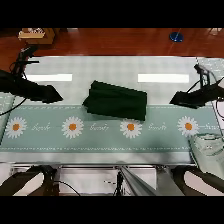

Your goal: Fold the shirts.

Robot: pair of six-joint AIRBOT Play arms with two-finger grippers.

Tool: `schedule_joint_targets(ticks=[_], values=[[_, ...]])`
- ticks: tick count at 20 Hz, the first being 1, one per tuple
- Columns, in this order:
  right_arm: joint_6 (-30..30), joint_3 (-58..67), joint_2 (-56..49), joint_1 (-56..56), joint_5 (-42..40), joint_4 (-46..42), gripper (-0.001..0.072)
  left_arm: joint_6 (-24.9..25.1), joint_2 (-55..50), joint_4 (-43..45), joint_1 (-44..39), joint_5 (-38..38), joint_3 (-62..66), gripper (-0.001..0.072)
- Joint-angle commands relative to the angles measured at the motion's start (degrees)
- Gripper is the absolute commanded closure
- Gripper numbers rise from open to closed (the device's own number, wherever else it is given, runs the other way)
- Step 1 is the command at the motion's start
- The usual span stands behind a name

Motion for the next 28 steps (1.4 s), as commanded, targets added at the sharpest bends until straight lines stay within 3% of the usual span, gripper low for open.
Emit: schedule_joint_targets(ticks=[1, 8, 9, 11, 14, 17, 22, 26, 28], values=[[-9.1, -7.2, -5.5, -2.0, -5.6, 24.3, 0.0117, -2.7, 0.0, 3.3, 0.0, 0.1, -1.0, 0.0165], [-15.2, -7.8, -18.4, 13.0, -16.3, 40.4, 0.0136, -6.7, 0.0, 3.6, 0.0, 0.0, -1.0, 0.0165], [-15.9, -7.8, -19.2, 14.3, -16.5, 42.7, 0.023, -7.2, 0.0, 3.6, 0.0, 0.0, -1.0, 0.0165], [-18.5, -7.6, -19.5, 15.4, -16.2, 45.6, 0.0684, -7.2, 0.0, 3.6, 0.0, 0.0, -1.0, 0.0165], [-20.8, -4.6, -17.6, 13.4, -8.7, 45.5, 0.069, -7.1, 0.0, 3.6, 0.0, 0.0, -1.0, 0.0165], [-19.0, -1.1, -8.6, 7.8, 0.1, 43.6, 0.0689, -6.8, 0.0, 3.6, 0.0, 0.5, -1.0, 0.0165], [1.6, 6.3, 12.7, -8.2, 6.9, 30.4, 0.069, -5.9, 0.0, 3.6, 0.0, 3.4, -1.0, 0.0166], [11.8, 10.0, 24.5, -25.0, 19.6, 12.9, 0.069, -3.2, -0.1, 3.6, 0.0, 6.8, -1.0, 0.0165], [12.8, 10.4, 28.1, -33.4, 26.4, 3.0, 0.069, -1.2, -0.3, 3.6, 0.0, 8.7, -1.0, 0.0166]])
